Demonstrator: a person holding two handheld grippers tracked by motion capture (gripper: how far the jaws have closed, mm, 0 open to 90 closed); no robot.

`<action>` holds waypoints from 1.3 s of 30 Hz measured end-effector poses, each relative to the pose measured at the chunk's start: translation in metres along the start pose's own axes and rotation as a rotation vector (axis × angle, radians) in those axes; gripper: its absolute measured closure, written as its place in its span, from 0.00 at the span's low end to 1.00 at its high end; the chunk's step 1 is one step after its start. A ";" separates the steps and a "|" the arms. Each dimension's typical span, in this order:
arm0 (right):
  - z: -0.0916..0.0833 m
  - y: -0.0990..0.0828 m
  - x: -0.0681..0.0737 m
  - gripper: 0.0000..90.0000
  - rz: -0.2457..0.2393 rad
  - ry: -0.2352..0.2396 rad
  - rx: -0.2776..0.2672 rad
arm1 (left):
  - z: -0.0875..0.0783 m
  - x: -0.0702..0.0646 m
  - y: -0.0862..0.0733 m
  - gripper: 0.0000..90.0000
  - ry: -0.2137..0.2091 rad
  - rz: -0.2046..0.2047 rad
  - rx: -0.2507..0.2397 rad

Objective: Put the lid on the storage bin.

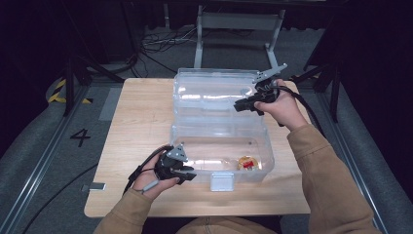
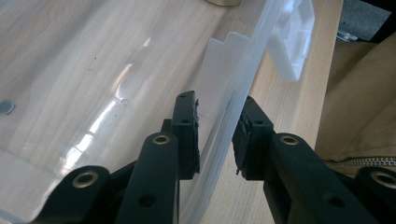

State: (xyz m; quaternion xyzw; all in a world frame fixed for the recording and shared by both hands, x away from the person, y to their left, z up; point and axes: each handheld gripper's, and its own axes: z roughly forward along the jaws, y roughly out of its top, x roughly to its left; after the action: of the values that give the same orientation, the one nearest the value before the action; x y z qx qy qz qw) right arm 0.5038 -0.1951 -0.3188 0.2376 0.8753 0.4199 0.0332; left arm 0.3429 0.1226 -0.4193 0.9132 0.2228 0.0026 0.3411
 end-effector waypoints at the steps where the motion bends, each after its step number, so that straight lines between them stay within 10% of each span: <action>1: 0.000 0.000 0.000 0.87 -0.001 0.002 0.001 | 0.000 0.000 0.000 0.81 0.000 0.000 0.000; 39: -0.020 -0.011 0.035 0.91 -0.108 0.041 0.007 | 0.000 0.000 0.000 0.81 -0.001 -0.005 -0.002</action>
State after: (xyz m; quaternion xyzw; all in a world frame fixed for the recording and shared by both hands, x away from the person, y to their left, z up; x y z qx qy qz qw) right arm 0.4632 -0.1998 -0.3088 0.1816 0.8888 0.4192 0.0370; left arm 0.3427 0.1227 -0.4194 0.9123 0.2247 0.0016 0.3423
